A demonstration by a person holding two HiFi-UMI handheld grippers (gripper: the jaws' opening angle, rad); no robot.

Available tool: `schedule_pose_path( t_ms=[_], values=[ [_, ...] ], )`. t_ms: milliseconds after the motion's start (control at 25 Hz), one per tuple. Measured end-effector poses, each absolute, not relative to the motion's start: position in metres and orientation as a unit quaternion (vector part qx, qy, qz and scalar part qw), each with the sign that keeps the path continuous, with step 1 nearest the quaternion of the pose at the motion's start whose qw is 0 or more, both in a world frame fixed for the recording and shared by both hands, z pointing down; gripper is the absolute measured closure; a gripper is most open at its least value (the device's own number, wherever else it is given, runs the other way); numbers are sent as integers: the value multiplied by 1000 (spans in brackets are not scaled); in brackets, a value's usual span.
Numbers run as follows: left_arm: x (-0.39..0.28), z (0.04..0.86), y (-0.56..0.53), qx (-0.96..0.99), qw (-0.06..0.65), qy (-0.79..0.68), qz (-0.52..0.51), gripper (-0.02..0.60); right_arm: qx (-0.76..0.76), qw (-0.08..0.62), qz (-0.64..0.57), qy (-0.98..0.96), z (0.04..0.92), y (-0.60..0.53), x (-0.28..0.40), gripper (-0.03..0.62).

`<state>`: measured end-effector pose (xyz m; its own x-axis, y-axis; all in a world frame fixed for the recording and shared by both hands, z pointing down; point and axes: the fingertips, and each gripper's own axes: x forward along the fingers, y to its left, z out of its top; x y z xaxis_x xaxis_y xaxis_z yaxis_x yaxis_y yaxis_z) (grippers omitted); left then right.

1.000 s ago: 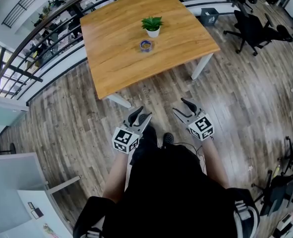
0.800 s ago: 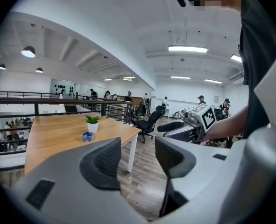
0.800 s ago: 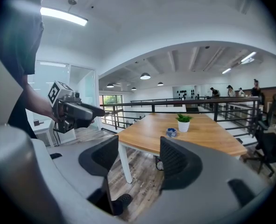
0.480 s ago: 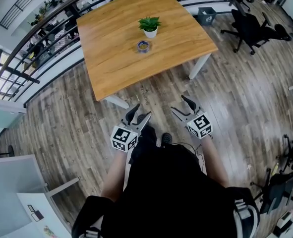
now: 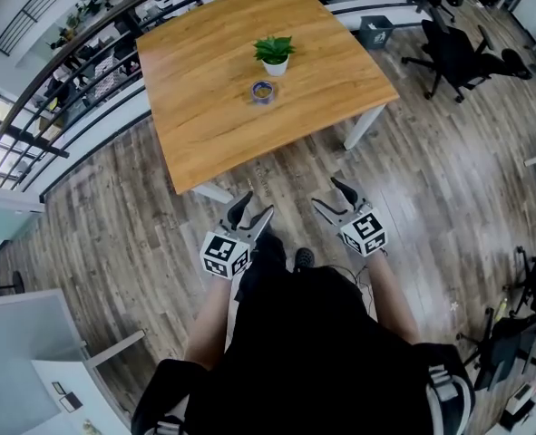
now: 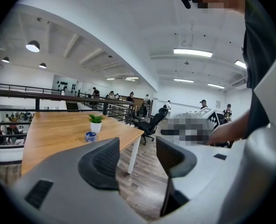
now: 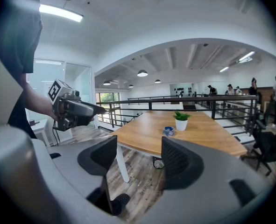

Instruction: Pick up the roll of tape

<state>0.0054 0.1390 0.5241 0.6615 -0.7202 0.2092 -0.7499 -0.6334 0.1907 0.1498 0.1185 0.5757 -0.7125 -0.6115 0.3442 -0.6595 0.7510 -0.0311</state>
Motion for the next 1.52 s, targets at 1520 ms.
schedule_pose_path(
  t_ms=[1520],
  values=[
    [-94,524,-2,904,140,-399,57,337,369,162,90,-911,580,-11,61,299]
  ],
)
